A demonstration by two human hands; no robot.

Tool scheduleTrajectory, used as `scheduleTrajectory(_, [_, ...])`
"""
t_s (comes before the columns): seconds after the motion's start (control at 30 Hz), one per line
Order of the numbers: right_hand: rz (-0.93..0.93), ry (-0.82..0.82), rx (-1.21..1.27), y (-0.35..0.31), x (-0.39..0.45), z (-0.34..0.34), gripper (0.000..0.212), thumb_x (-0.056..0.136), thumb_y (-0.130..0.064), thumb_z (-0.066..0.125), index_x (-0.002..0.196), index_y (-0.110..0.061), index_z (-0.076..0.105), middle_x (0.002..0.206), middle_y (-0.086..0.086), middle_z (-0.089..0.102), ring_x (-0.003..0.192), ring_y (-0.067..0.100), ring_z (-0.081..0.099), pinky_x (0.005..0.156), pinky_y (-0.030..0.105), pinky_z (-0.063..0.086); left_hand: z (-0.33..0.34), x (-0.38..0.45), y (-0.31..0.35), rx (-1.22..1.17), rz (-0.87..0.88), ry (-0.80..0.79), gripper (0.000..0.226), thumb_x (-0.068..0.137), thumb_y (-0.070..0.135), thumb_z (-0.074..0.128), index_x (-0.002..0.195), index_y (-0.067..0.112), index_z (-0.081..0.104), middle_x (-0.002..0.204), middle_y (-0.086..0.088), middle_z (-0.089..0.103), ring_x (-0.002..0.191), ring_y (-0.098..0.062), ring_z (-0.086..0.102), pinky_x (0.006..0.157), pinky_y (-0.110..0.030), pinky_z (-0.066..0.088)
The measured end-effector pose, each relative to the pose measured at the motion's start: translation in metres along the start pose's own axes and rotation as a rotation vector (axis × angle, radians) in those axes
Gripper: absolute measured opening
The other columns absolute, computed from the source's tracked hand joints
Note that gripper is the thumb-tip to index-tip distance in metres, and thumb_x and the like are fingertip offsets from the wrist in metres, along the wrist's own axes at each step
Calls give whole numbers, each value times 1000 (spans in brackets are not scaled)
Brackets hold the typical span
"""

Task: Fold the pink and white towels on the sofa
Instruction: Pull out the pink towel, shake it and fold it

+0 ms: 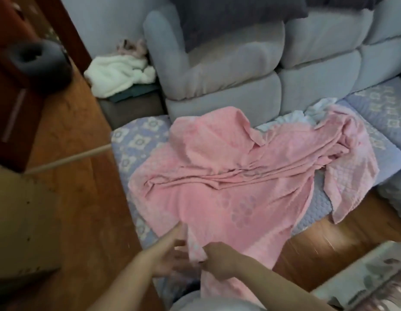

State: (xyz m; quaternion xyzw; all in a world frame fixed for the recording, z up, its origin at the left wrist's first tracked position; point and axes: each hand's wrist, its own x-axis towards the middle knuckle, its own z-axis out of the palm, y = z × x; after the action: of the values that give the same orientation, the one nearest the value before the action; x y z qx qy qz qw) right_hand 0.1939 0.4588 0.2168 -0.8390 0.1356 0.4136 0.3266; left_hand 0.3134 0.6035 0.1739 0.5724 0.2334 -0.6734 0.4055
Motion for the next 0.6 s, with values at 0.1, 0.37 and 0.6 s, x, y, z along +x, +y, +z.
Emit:
scheduleTrajectory(0.1, [-60, -41, -15, -22, 1, 17, 44, 100, -34, 54, 134, -7, 53, 134, 17, 58, 121, 35, 57, 91, 36, 43, 32, 2, -20, 60, 193, 116, 20, 81, 19, 79, 93, 5, 72, 78, -13, 73, 64, -27, 71, 65, -39, 56])
scheduleTrajectory(0.37, [216, 58, 401, 71, -16, 19, 38, 99, -22, 54, 135, -12, 60, 126, 11, 64, 103, 23, 62, 90, 30, 50, -70, 26, -93, 797, 377, 1043, 20, 94, -6, 48, 113, -12, 52, 101, -33, 65, 95, -39, 71, 79, -42, 56])
scheduleTrajectory(0.6, [514, 115, 107, 311, -89, 7, 39, 105, -21, 47, 142, -11, 54, 145, 9, 55, 128, 21, 54, 108, 28, 40, -8, 43, -100, 821, 122, 1045, 41, 91, 15, 58, 127, -1, 52, 132, -32, 53, 121, -44, 55, 98, -43, 45])
